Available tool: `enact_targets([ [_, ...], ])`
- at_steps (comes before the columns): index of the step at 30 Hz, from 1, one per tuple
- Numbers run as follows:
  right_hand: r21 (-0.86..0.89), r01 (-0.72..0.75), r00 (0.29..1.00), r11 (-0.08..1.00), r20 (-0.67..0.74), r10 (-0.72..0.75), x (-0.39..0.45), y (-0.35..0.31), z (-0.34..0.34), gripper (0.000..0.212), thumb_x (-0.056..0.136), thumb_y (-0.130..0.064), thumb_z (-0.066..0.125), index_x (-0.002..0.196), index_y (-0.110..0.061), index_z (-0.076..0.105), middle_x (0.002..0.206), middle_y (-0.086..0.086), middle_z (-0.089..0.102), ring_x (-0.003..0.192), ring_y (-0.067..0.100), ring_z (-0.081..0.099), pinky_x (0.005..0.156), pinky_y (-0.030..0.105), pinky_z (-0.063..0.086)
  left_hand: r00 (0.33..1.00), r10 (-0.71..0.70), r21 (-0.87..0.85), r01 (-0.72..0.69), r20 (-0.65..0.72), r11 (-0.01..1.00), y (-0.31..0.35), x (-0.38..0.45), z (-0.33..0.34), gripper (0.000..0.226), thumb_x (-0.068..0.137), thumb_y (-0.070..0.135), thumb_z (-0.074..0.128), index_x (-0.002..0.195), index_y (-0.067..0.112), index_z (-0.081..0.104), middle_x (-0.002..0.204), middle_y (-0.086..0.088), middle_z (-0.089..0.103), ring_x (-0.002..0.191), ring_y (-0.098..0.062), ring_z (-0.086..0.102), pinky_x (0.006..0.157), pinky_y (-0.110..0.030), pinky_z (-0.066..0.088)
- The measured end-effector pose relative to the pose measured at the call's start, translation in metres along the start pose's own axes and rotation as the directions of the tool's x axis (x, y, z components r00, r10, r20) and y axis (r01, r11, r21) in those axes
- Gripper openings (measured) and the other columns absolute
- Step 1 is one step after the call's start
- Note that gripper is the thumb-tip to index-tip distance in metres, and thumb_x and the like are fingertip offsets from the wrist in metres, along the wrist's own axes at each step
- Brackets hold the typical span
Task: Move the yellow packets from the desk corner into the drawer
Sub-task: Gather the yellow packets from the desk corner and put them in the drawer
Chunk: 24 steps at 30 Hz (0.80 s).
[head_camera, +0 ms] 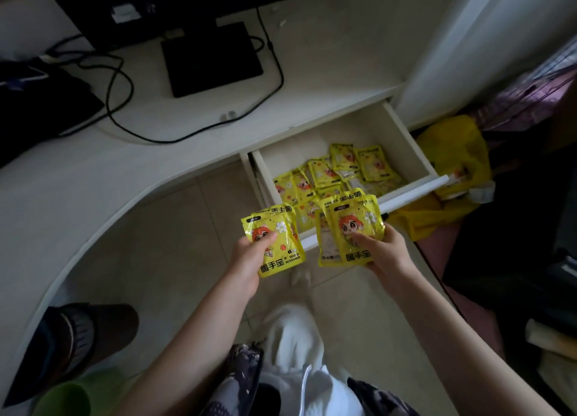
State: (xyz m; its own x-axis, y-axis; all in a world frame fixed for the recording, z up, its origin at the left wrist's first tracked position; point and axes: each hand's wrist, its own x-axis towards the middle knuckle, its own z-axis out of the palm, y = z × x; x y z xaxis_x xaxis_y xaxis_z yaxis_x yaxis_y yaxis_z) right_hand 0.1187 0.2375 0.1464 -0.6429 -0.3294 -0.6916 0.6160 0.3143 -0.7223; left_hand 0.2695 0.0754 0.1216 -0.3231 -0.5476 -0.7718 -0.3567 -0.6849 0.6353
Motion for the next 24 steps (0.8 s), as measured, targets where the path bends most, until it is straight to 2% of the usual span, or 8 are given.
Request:
enact_targets([
  [4,-0.031,0.008,0.999,0.999,-0.034,-0.009,0.045,-0.036,-0.002,0.032,0.082,-0.006,0.071,0.109,-0.013,0.056,0.091,0.006,0.067,0.078,0.021,0.066,0.058,0.031,0.052,0.999,-0.046,0.049,0.045,0.003,0.998,0.022,0.032,0.029,0.019,0.084,0.015,0.07,0.102,0.01,0.066,0.098,-0.013,0.073,0.088,-0.029,0.07,0.082,-0.048,0.057],
  [6,-0.058,0.002,0.998,0.998,-0.055,-0.005,0.068,-0.051,-0.002,0.032,0.081,-0.007,0.072,0.108,-0.014,0.055,0.091,0.006,0.067,0.079,0.022,0.066,0.062,0.035,0.055,0.997,-0.072,0.087,0.073,-0.007,0.994,0.031,0.046,0.041,0.028,0.078,0.022,0.076,0.103,0.011,0.067,0.099,-0.013,0.074,0.091,-0.03,0.071,0.086,-0.053,0.055],
  [9,-0.107,-0.025,0.997,0.994,-0.074,0.018,0.099,-0.07,-0.004,0.034,0.079,-0.012,0.074,0.107,-0.017,0.054,0.098,0.008,0.068,0.091,0.028,0.067,0.081,0.046,0.057,0.995,-0.093,0.126,0.096,-0.028,0.987,0.039,0.07,0.06,0.056,0.055,0.04,0.084,0.102,0.015,0.067,0.1,-0.01,0.073,0.096,-0.03,0.069,0.091,-0.054,0.052],
  [13,-0.131,-0.081,0.996,0.988,-0.036,0.077,0.134,-0.091,-0.014,0.039,0.082,-0.008,0.069,0.117,-0.012,0.053,0.108,0.014,0.066,0.099,0.033,0.065,0.088,0.05,0.055,0.991,-0.123,0.17,0.129,-0.047,0.977,0.05,0.088,0.09,0.05,0.064,0.031,0.079,0.108,0.011,0.062,0.107,-0.013,0.068,0.1,-0.029,0.064,0.095,-0.049,0.05],
  [15,-0.145,-0.117,0.993,0.982,-0.03,0.114,0.152,-0.1,-0.02,0.042,0.083,-0.007,0.068,0.121,-0.01,0.051,0.11,0.015,0.066,0.099,0.034,0.065,0.087,0.051,0.054,0.99,-0.138,0.179,0.143,-0.044,0.973,0.051,0.099,0.105,0.058,0.059,0.034,0.077,0.11,0.011,0.062,0.11,-0.014,0.067,0.102,-0.03,0.063,0.096,-0.05,0.048],
  [17,-0.173,-0.136,0.991,0.975,-0.033,0.132,0.172,-0.108,-0.028,0.04,0.083,-0.007,0.067,0.12,-0.009,0.051,0.108,0.015,0.065,0.098,0.033,0.064,0.074,0.041,0.055,0.988,-0.151,0.202,0.157,-0.043,0.967,0.049,0.114,0.119,0.072,0.052,0.041,0.077,0.115,0.011,0.06,0.114,-0.012,0.065,0.106,-0.029,0.061,0.098,-0.05,0.046],
  [21,-0.231,-0.138,0.99,0.963,-0.01,0.14,0.21,-0.126,-0.041,0.037,0.083,-0.005,0.067,0.117,-0.009,0.054,0.101,0.013,0.065,0.088,0.026,0.064,0.063,0.031,0.049,0.979,-0.187,0.149,0.196,-0.077,0.969,0.054,0.133,0.149,0.079,0.059,0.038,0.081,0.127,0.012,0.052,0.13,-0.01,0.056,0.119,-0.028,0.053,0.104,-0.049,0.04],
  [24,-0.296,-0.175,0.983,0.939,0.003,0.185,0.238,-0.136,-0.048,0.046,0.081,-0.009,0.069,0.123,-0.008,0.052,0.107,0.014,0.064,0.098,0.031,0.063,0.083,0.047,0.055,0.97,-0.195,0.067,0.207,-0.146,0.976,0.059,0.142,0.172,0.078,0.077,0.027,0.076,0.141,0.009,0.036,0.144,-0.013,0.042,0.132,-0.03,0.041,0.111,-0.048,0.029],
])
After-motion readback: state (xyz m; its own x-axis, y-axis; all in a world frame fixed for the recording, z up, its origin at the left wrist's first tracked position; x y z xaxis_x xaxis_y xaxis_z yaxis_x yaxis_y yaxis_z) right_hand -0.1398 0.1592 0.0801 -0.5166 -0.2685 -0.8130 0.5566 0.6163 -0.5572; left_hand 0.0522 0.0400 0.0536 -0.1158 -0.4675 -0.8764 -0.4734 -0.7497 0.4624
